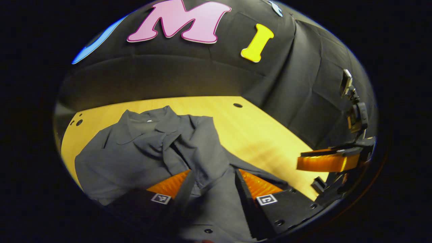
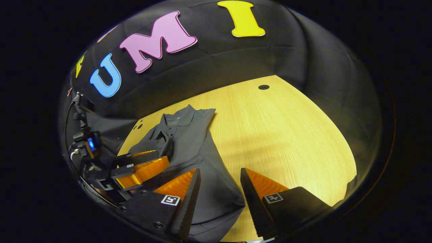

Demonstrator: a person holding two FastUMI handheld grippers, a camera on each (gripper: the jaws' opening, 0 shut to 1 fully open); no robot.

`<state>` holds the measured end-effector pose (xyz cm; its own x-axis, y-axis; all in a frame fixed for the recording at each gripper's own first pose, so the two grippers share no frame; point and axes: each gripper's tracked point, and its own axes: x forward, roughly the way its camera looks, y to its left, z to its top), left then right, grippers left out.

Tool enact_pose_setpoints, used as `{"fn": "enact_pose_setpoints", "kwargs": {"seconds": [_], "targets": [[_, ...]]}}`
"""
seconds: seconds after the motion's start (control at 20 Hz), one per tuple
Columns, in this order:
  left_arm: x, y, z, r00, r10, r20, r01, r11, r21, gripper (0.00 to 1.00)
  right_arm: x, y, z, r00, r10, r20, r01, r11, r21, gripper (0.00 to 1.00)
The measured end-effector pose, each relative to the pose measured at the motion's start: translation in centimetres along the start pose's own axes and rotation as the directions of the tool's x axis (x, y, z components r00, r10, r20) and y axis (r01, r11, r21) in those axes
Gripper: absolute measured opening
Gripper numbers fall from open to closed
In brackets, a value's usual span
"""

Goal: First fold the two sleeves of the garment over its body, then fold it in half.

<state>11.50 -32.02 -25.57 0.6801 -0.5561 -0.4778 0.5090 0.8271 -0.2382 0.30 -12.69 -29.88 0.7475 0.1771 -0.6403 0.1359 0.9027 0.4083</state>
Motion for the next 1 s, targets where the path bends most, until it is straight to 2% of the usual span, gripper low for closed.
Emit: {"fn": "enact_pose_setpoints", "kwargs": {"seconds": [0.1, 0.25, 0.45, 0.5, 0.55, 0.7, 0.85, 1.0], "targets": [[-1.9, -0.4, 0.8, 1.000, 0.001, 0.030, -0.001, 1.000, 0.019, 0.91, -0.4, 0.2, -0.4, 1.000, -0.006, -0.005, 0.006, 1.000, 0.005, 0.75], [-6.0, -0.8, 1.5, 0.998, -0.001, 0.067, 0.001, 1.000, 0.004, 0.96, -1.6, 0.9, -0.9, 1.000, -0.010, -0.004, 0.010, 1.000, 0.003, 0.79], [-12.1, 1.2, 2.1, 0.993, 0.042, 0.109, -0.033, 0.996, -0.077, 0.96, -3.4, 1.6, -2.3, 0.999, -0.030, -0.022, 0.029, 0.999, -0.042, 0.91], [-13.4, 2.5, 1.9, 0.992, 0.070, 0.108, -0.059, 0.994, -0.095, 0.96, -4.0, 1.8, -2.9, 0.999, -0.036, -0.031, 0.034, 0.998, -0.058, 0.82], [-14.9, 3.8, 1.5, 0.989, 0.101, 0.105, -0.089, 0.990, -0.111, 0.96, -4.4, 2.0, -3.5, 0.998, -0.040, -0.041, 0.036, 0.997, -0.075, 0.95], [-18.6, 8.2, 0.0, 0.976, 0.200, 0.086, -0.186, 0.971, -0.147, 0.96, -5.8, 2.2, -5.8, 0.994, -0.062, -0.089, 0.052, 0.992, -0.116, 0.96], [-21.7, 12.2, -2.5, 0.958, 0.285, 0.041, -0.278, 0.952, -0.129, 0.96, -6.7, 2.4, -8.5, 0.986, -0.082, -0.144, 0.062, 0.988, -0.139, 0.96], [-24.1, 14.3, -6.1, 0.942, 0.333, -0.031, -0.334, 0.932, -0.140, 0.96, -7.2, 2.6, -11.1, 0.975, -0.099, -0.199, 0.068, 0.985, -0.158, 0.96]]}}
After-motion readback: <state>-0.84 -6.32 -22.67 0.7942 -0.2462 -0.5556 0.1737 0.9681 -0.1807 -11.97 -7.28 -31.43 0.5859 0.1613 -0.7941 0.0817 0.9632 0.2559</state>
